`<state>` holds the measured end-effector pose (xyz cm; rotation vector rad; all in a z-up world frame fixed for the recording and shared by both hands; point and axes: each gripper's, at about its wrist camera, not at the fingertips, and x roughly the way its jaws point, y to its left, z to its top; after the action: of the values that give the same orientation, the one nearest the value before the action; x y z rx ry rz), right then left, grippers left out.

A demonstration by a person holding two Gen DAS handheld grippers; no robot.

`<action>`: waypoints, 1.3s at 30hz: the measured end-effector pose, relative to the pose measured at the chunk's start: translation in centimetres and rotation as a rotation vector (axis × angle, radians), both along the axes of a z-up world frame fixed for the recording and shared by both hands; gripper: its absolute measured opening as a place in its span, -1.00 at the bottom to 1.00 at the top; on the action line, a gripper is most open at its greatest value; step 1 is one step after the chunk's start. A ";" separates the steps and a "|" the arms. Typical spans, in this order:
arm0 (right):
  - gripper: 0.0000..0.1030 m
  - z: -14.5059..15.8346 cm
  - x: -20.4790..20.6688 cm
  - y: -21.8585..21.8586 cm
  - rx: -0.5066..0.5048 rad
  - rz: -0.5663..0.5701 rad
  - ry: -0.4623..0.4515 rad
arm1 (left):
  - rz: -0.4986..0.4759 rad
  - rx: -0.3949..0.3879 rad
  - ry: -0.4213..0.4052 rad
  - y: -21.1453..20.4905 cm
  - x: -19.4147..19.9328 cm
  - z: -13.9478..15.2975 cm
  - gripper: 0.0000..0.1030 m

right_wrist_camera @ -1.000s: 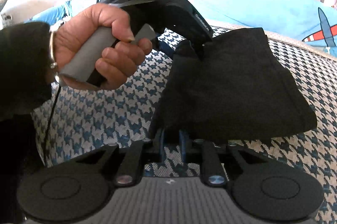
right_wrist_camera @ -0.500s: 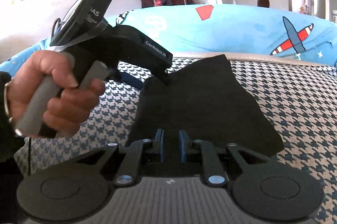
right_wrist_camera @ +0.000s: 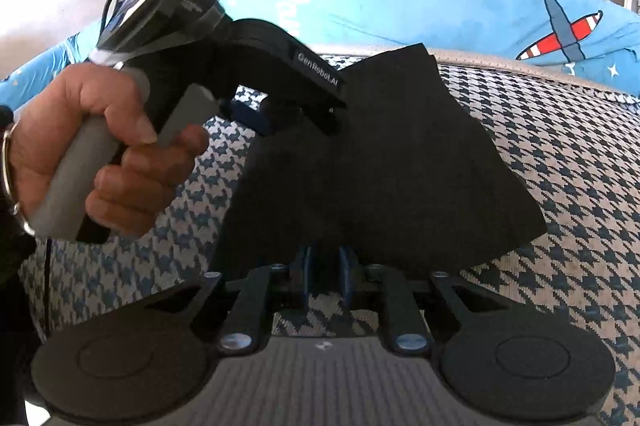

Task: Fold clothes

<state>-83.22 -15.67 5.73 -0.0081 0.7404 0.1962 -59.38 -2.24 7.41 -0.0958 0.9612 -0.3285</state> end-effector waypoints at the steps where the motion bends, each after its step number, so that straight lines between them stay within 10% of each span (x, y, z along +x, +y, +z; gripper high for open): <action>1: -0.68 0.1 0.0 0.0 -0.004 0.004 0.007 | 0.006 0.005 0.001 0.1 0.0 0.1 0.39; 9: -0.67 2.0 -0.8 -0.8 0.025 0.015 0.053 | 0.002 0.104 -0.073 0.6 -2.7 2.2 0.75; 14: -0.37 3.0 -1.7 -1.6 -0.006 -0.020 0.018 | 0.019 0.090 -0.052 1.5 -4.6 2.6 0.77; 39: -0.29 0.7 -2.5 -1.8 -0.107 -0.263 -0.017 | -0.043 0.185 -0.041 -0.1 -13.0 -1.3 1.00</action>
<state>-85.67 -17.45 6.41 -0.0143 0.7265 -0.0946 -72.40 -2.31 6.15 0.1001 0.9495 -0.2791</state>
